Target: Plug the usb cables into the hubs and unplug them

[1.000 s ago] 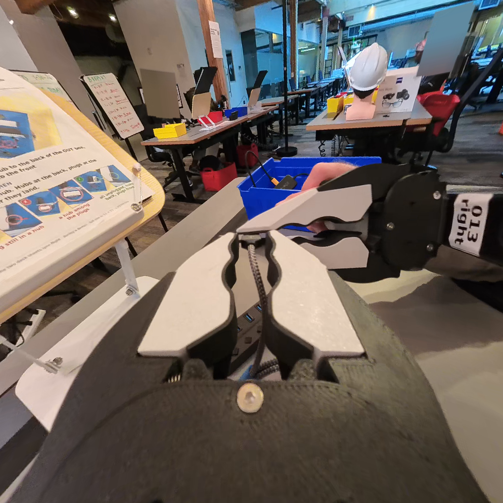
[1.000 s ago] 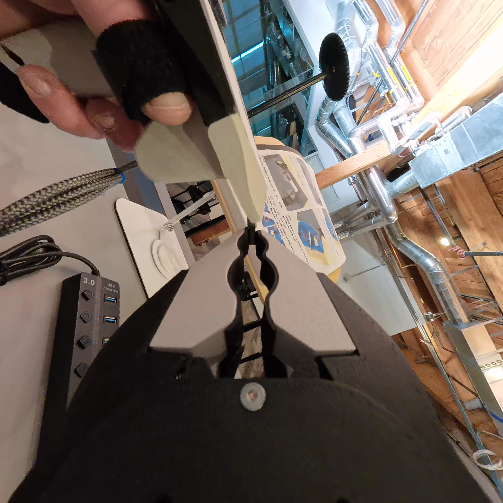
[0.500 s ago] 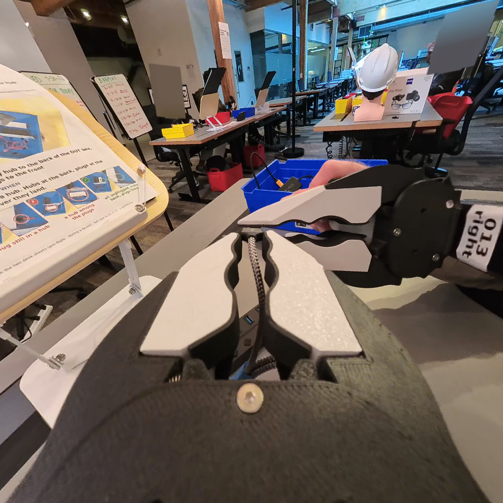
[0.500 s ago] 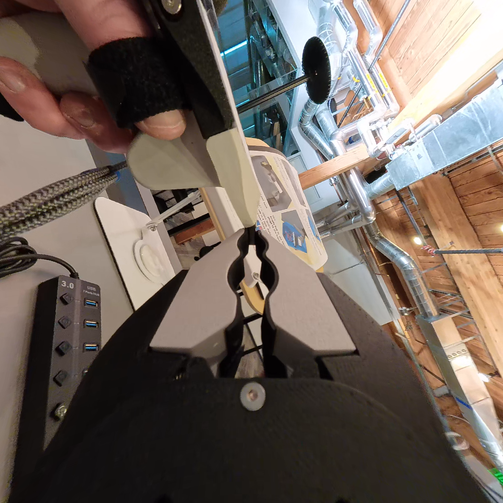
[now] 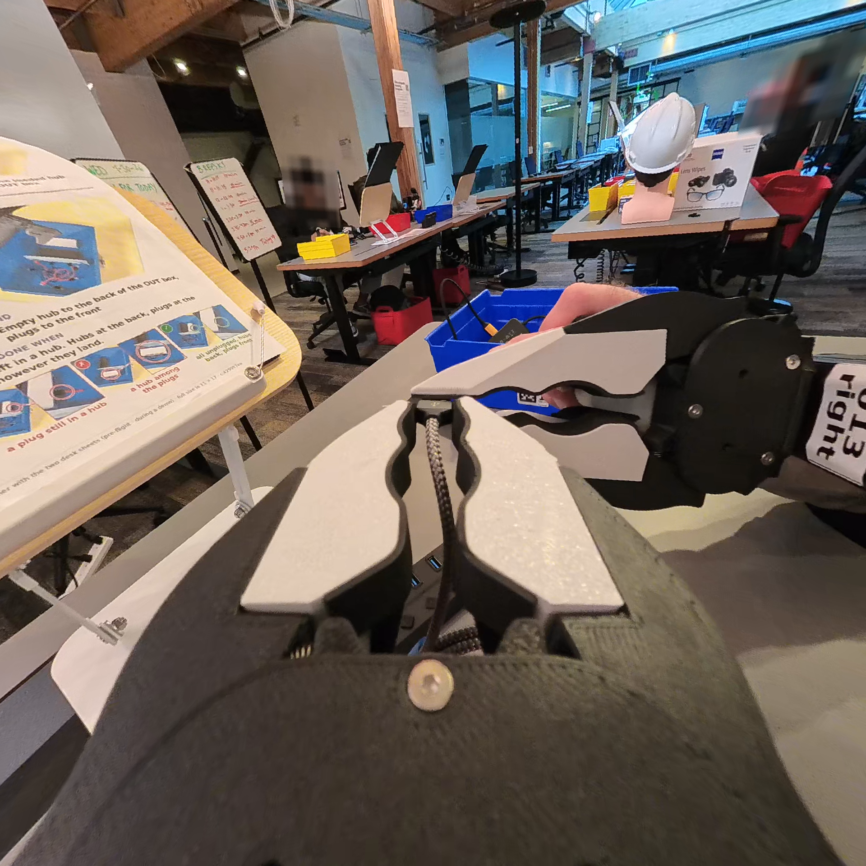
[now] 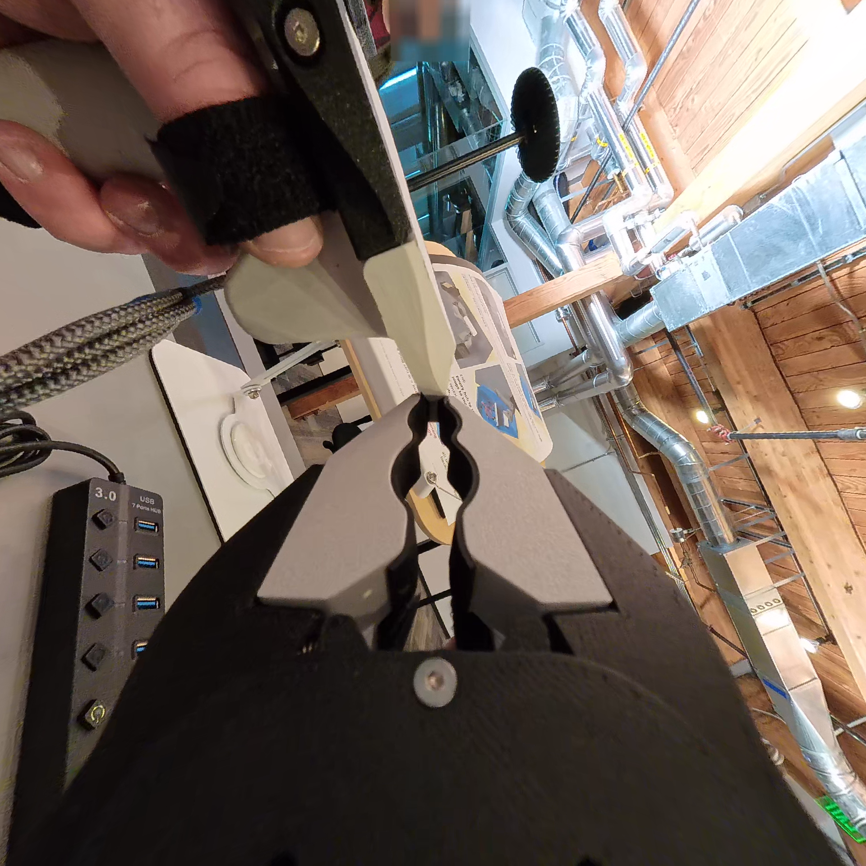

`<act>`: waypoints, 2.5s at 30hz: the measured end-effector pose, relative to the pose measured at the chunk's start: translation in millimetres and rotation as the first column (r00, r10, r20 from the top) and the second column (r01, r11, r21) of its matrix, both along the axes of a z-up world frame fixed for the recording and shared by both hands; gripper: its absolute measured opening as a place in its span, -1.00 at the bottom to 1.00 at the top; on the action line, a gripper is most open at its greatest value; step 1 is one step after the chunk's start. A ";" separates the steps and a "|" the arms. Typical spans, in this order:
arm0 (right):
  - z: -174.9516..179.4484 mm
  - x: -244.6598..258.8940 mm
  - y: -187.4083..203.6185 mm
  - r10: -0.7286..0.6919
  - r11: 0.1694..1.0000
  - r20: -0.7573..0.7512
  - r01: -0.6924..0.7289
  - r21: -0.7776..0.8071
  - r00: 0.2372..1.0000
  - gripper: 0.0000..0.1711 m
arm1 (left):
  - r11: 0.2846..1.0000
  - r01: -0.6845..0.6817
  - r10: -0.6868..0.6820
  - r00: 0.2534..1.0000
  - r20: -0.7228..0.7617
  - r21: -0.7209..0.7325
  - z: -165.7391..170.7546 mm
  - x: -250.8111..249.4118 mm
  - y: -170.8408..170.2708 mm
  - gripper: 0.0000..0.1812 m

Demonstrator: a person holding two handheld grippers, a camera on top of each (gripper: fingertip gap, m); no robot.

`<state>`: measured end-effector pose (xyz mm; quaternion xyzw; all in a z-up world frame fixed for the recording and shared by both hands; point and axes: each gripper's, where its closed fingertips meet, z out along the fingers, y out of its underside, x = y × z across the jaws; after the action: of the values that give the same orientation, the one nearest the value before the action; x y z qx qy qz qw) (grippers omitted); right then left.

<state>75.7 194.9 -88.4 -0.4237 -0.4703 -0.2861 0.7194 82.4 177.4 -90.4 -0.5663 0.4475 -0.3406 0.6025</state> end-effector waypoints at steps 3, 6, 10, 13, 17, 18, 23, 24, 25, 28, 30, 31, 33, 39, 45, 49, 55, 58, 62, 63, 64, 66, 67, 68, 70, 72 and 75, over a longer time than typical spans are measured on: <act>0.4 0.2 0.1 -0.001 1.000 0.001 0.001 0.004 1.000 -0.99 | 1.000 -0.002 0.002 1.000 -0.005 0.001 -0.2 0.1 -0.1 -0.84; 0.6 -0.2 1.3 -0.001 1.000 -0.002 0.001 -0.001 1.000 -0.99 | 1.000 -0.010 0.010 1.000 -0.008 0.004 -0.6 -0.6 0.9 -0.84; 5.5 1.3 1.7 0.015 1.000 -0.040 -0.015 -0.021 0.999 -0.89 | 0.999 -0.026 0.026 1.000 -0.015 0.028 2.8 -4.0 2.9 -0.84; 9.0 9.2 4.5 0.034 0.996 -0.074 -0.040 -0.075 0.997 -0.84 | 0.999 -0.036 0.036 0.999 -0.002 0.031 8.1 -11.3 7.7 -0.84; -2.4 23.9 18.7 0.040 0.963 -0.130 -0.073 -0.261 0.991 -0.70 | 0.998 -0.053 0.053 0.998 0.020 0.038 15.6 -24.2 16.8 -0.84; -10.5 27.4 23.3 0.034 0.941 -0.129 -0.075 -0.330 0.991 -0.65 | 0.997 -0.060 0.059 0.998 0.021 0.039 16.8 -27.3 19.3 -0.84; -75.1 47.0 32.5 0.017 0.671 -0.128 -0.106 -0.733 0.992 -0.38 | 0.996 -0.075 0.073 0.997 0.035 0.044 23.6 -38.4 25.8 -0.84; -88.1 53.0 32.1 0.008 0.609 -0.121 -0.101 -0.787 0.993 -0.33 | 0.996 -0.078 0.076 0.996 0.035 0.047 24.4 -39.7 26.6 -0.84; -101.5 58.1 29.4 0.006 0.539 -0.116 -0.101 -0.836 0.993 -0.31 | 0.996 -0.078 0.076 0.996 0.036 0.047 24.8 -40.3 26.8 -0.84; -136.7 66.6 18.6 -0.005 0.342 -0.115 -0.107 -0.933 0.993 -0.10 | 0.996 -0.077 0.075 0.997 0.028 0.049 23.4 -40.1 27.1 -0.84; -158.5 69.4 11.4 -0.002 0.247 -0.090 -0.087 -0.965 0.996 -0.09 | 0.996 -0.077 0.076 0.997 0.021 0.051 21.9 -39.3 27.2 -0.84; -168.5 71.1 9.2 -0.003 0.215 -0.071 -0.069 -0.974 0.997 -0.09 | 0.996 -0.074 0.074 0.997 0.018 0.050 21.2 -38.8 27.0 -0.84; -187.6 77.1 6.1 -0.016 0.154 -0.021 -0.018 -0.988 1.000 -0.12 | 0.996 -0.070 0.070 0.997 0.013 0.050 20.3 -38.2 26.4 -0.84; -204.2 85.7 1.9 -0.064 0.082 0.071 0.076 -0.994 0.995 -0.44 | 0.996 -0.069 0.069 0.998 0.002 0.054 19.4 -38.3 26.6 -0.84; -202.2 58.9 -40.0 0.003 -0.038 0.130 0.130 -0.991 0.991 -0.15 | 0.996 -0.072 0.072 0.997 0.000 0.060 21.7 -39.8 26.5 -0.84; -195.4 59.5 -59.4 0.096 -0.024 0.197 0.200 -0.979 0.976 -0.19 | 0.995 -0.075 0.075 0.997 0.002 0.069 25.7 -42.7 26.0 -0.84; -193.1 50.9 -104.9 0.277 -0.142 0.142 0.187 -0.972 0.950 -0.32 | 0.993 -0.081 0.080 0.997 0.017 0.087 36.7 -49.4 24.7 -0.84; -193.5 29.0 -133.2 0.401 -0.158 0.112 0.189 -0.969 0.909 -0.25 | 0.992 -0.085 0.083 0.996 0.027 0.092 41.7 -53.2 24.8 -0.84; -187.0 -35.2 -176.9 0.567 -0.215 -0.109 0.018 -0.977 0.816 -0.18 | 0.992 -0.085 0.083 0.996 0.032 0.096 44.7 -54.7 23.8 -0.85; -182.8 -54.0 -182.1 0.588 -0.218 -0.178 -0.057 -0.974 0.789 -0.13 | 0.992 -0.084 0.082 0.996 0.033 0.097 44.9 -54.7 23.3 -0.85; -177.5 -66.7 -187.1 0.601 -0.237 -0.240 -0.117 -0.965 0.762 -0.14 | 0.991 -0.085 0.083 0.996 0.032 0.100 45.3 -54.8 23.1 -0.85; -169.2 -72.7 -184.2 0.621 -0.216 -0.280 -0.184 -0.959 0.732 -0.15 | 0.991 -0.084 0.081 0.996 0.032 0.107 47.3 -56.2 22.1 -0.84; -164.0 -70.1 -173.9 0.626 -0.164 -0.275 -0.222 -0.961 0.730 -0.15 | 0.990 -0.087 0.083 0.996 0.035 0.111 49.3 -57.5 22.0 -0.85; -155.7 -65.5 -164.7 0.621 -0.136 -0.290 -0.263 -0.955 0.728 -0.16 | 0.989 -0.089 0.086 0.996 0.039 0.115 51.5 -59.0 22.0 -0.84; -135.5 -57.4 -138.8 0.575 -0.071 -0.334 -0.361 -0.930 0.747 -0.18 | 0.989 -0.091 0.085 0.995 0.047 0.120 55.8 -62.0 21.7 -0.84; -132.4 -44.7 -109.1 0.553 0.057 -0.284 -0.375 -0.925 0.783 -0.24 | 0.988 -0.094 0.088 0.995 0.054 0.124 59.1 -64.8 22.0 -0.84; -153.6 -30.5 -86.1 0.543 0.127 -0.192 -0.306 -0.943 0.817 -0.28 | 0.987 -0.093 0.086 0.995 0.058 0.128 61.9 -67.4 21.9 -0.84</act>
<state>45.2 108.8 -242.0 -0.5811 -0.7128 0.2304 0.3180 15.0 199.3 -28.5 -0.5360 0.4271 -0.2979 0.6644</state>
